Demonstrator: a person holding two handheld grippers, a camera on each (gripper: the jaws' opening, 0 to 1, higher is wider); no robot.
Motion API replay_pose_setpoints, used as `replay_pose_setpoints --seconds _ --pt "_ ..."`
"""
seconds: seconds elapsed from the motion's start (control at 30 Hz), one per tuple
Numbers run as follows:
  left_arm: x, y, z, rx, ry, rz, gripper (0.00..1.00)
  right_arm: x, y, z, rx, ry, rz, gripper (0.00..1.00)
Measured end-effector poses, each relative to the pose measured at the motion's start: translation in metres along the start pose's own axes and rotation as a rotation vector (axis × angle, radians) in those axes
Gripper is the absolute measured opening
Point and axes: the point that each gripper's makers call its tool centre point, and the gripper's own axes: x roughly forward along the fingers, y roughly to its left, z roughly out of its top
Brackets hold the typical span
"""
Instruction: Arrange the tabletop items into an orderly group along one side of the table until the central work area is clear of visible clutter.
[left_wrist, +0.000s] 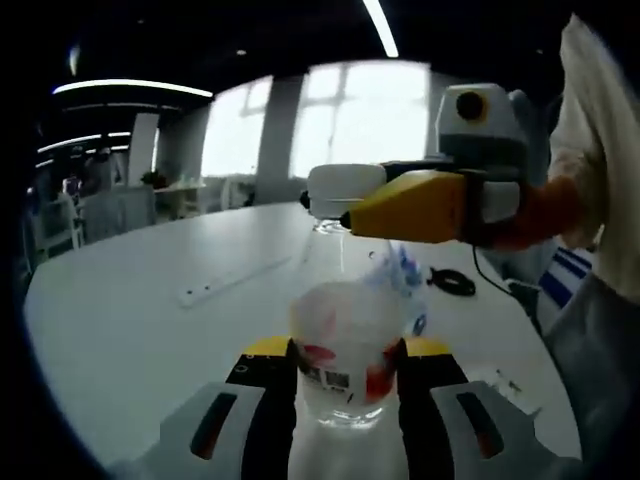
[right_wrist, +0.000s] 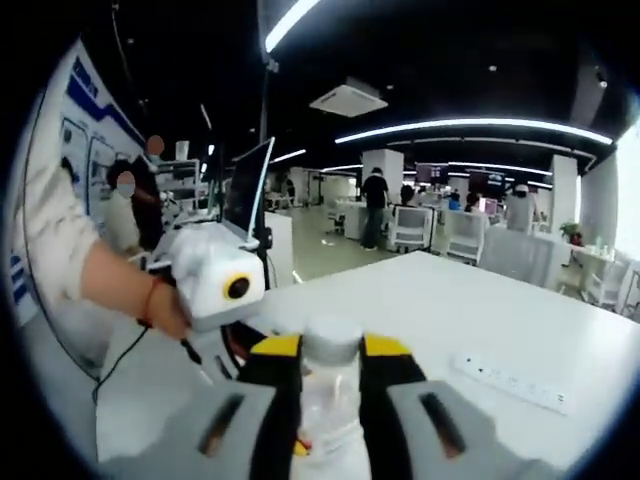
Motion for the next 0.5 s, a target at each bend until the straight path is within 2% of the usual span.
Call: replay_pose_setpoints --seconds 0.5 --pt "0.0038 0.0046 -0.0052 0.019 0.009 0.024 0.35 0.0001 0.0002 -0.0063 -0.067 0.007 -0.020 0.17"
